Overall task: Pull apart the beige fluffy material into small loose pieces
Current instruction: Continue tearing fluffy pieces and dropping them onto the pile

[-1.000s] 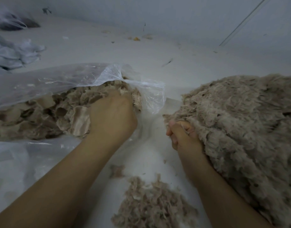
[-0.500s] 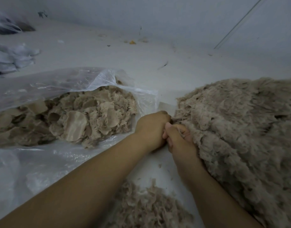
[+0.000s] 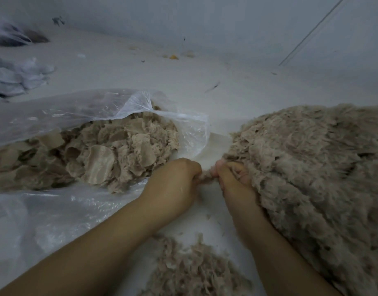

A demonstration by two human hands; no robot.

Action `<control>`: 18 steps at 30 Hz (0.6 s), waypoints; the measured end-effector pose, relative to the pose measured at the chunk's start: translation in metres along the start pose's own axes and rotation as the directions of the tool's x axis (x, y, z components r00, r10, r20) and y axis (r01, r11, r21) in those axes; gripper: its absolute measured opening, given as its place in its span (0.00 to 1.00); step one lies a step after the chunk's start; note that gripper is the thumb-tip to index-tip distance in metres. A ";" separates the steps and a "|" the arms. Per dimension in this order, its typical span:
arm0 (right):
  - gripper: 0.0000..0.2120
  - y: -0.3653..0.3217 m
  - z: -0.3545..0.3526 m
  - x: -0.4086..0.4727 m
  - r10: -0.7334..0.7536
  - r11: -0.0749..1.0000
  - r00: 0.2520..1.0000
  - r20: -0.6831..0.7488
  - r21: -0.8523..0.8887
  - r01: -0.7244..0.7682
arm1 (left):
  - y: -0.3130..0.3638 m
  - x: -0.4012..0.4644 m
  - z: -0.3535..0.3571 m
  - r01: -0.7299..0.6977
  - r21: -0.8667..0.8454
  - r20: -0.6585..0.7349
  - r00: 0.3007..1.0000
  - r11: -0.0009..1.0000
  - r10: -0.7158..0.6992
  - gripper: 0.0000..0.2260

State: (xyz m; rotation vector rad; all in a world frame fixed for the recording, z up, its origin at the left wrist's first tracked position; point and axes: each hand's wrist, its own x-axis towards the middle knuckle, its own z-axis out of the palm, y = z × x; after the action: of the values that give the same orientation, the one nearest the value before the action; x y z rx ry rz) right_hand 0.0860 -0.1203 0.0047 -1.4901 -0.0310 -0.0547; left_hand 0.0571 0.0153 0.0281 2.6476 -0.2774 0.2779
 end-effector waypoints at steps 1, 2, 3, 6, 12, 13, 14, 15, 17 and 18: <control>0.13 -0.001 0.000 -0.001 -0.007 1.000 1.000 0.031 -0.018 0.007 | -0.001 -0.005 -0.004 -0.004 -0.014 -0.018 1.000 1.000 0.003 0.08; 0.14 -0.002 0.001 -0.002 -0.012 0.999 0.998 0.065 -0.036 0.015 | -0.001 -0.010 -0.006 -0.014 -0.027 -0.033 0.999 1.000 0.013 0.08; 0.15 -0.003 0.001 -0.003 -0.009 0.998 0.996 0.089 -0.055 0.014 | 0.000 -0.014 -0.008 -0.030 -0.036 -0.040 0.999 0.999 0.028 0.08; 0.12 -0.005 0.002 -0.003 0.077 0.993 0.995 0.056 -0.091 -0.072 | 0.005 -0.021 -0.011 -0.087 -0.052 -0.017 0.996 0.995 0.087 0.10; 0.13 -0.002 0.002 0.001 0.270 0.962 0.963 -0.004 -0.024 -0.270 | -0.002 -0.021 -0.011 -0.015 -0.115 0.021 1.000 0.993 0.017 0.10; 0.15 -0.003 0.002 0.002 0.227 0.974 0.974 -0.014 0.010 -0.227 | -0.005 -0.021 -0.012 0.017 -0.137 0.026 1.000 0.990 -0.013 0.08; 0.17 -0.003 0.001 0.004 0.187 0.982 0.982 -0.029 0.028 -0.186 | -0.008 -0.021 -0.014 0.045 -0.154 0.032 0.999 0.987 -0.040 0.06; 0.19 -0.004 0.001 0.005 0.157 0.987 0.987 -0.040 0.028 -0.156 | -0.010 -0.020 -0.016 0.078 -0.179 0.040 0.997 0.981 -0.072 0.07; 0.20 -0.005 0.000 0.004 0.140 0.990 0.990 -0.037 0.012 -0.139 | -0.013 -0.019 -0.017 0.181 -0.324 0.061 0.983 0.929 -0.171 0.09; 0.20 -0.006 0.000 0.002 0.140 0.990 0.990 -0.020 0.000 -0.140 | -0.014 -0.018 -0.017 0.239 -0.461 0.092 0.971 0.854 -0.221 0.11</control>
State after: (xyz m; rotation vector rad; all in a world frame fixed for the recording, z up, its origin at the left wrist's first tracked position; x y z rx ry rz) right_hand 0.0882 -0.1209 0.0107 -1.4894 0.0893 0.0441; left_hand 0.0405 0.0378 0.0329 2.1732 -0.0261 0.0694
